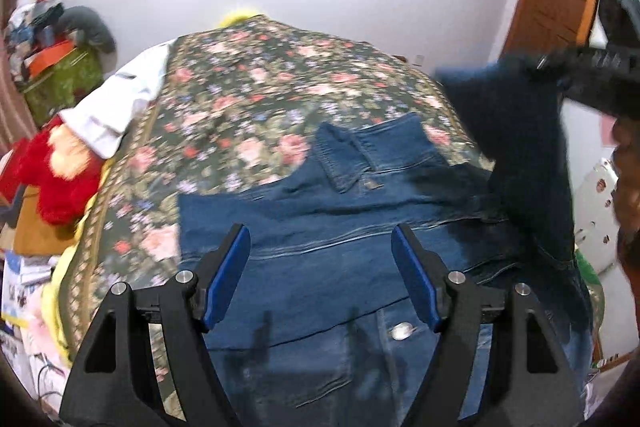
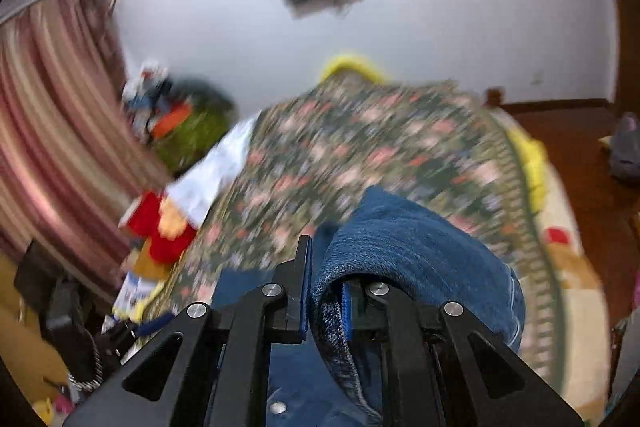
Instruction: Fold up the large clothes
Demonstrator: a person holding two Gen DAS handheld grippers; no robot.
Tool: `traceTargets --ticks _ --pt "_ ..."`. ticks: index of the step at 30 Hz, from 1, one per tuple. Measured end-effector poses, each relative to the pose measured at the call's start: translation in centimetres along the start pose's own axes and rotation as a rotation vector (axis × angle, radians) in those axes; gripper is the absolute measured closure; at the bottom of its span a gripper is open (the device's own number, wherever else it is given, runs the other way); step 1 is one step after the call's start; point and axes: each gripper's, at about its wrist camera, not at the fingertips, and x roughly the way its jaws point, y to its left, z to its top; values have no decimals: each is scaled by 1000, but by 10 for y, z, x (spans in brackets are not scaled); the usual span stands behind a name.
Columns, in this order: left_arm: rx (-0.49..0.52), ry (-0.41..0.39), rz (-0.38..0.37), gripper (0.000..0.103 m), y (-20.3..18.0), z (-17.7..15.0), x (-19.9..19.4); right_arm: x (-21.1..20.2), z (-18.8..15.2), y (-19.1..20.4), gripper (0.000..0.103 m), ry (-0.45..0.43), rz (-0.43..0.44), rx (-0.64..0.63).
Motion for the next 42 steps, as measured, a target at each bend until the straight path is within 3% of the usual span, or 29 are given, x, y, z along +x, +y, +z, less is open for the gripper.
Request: traceTargets --ticks 4,8,12,14,16,24,31,34,37,42 --pt "-61 9 24 31 29 -14 -6 59 -41 21 93 172 28 -23" --pt "-113 36 40 30 51 -29 -4 105 -83 28 93 319 -1 -49" --pt "-141 62 52 30 61 -40 0 126 -112 28 92 437 -10 -56" --pt "-152 72 51 30 63 -43 2 141 -128 32 92 561 -31 -135" --pt "-159 80 48 30 63 -44 4 145 -136 33 92 609 -38 -193" --pt "-113 86 35 30 39 -38 5 103 -140 21 92 642 35 -200" --pt "-16 86 10 30 -4 -20 8 27 -119 -16 92 508 94 -134" --pt "41 85 -5 30 -30 -9 15 -2 -108 -39 92 428 52 -121" --pt "110 97 -30 25 -61 2 28 -26 -101 -68 92 343 -69 -128" --pt "215 174 -32 24 -102 5 72 -37 -104 -113 92 319 -204 -125"
